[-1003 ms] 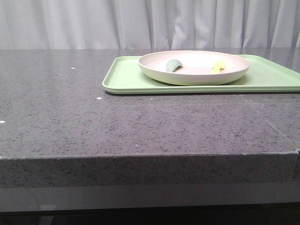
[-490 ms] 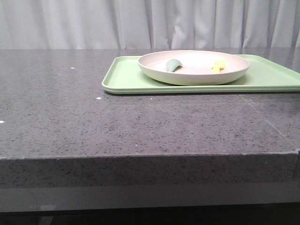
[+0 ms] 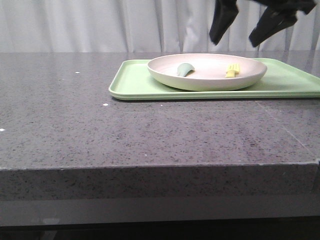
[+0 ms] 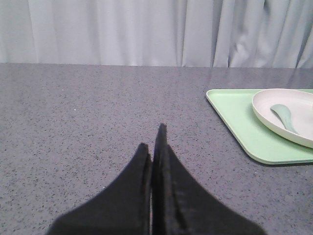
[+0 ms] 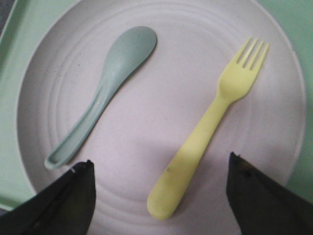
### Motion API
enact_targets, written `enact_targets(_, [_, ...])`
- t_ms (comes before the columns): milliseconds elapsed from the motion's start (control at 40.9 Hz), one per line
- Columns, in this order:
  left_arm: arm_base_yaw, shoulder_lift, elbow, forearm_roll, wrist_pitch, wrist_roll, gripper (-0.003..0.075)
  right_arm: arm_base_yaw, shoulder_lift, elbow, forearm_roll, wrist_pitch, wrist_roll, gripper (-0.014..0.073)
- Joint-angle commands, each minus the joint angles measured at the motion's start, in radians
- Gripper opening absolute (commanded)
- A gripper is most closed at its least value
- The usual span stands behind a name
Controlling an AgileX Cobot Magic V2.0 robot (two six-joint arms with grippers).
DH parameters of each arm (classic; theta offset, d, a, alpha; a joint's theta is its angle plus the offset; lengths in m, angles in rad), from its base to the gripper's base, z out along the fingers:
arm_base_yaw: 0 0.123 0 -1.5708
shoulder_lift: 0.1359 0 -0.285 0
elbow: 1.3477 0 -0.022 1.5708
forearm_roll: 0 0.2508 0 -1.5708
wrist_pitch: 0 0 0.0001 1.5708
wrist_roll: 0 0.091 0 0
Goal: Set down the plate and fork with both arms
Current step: 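Lower the right gripper onto the yellow fork and close it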
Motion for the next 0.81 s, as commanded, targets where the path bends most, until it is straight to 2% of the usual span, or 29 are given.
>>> enact_targets(0, [0.0, 0.008, -0.024, -0.001, -0.084, -0.011, -0.0018, -0.006, 0.018, -0.088, -0.003, -0.02, 0.012, 0.0578])
enact_targets(636, [0.0, 0.008, -0.024, -0.001, -0.084, -0.011, -0.0018, -0.034, 0.142, -0.132, -0.006, -0.039, 0.045, 0.0577])
enact_targets(783, [0.0, 0.008, -0.024, -0.001, -0.084, -0.011, -0.0018, -0.034, 0.144, -0.132, -0.006, -0.037, 0.045, 0.052])
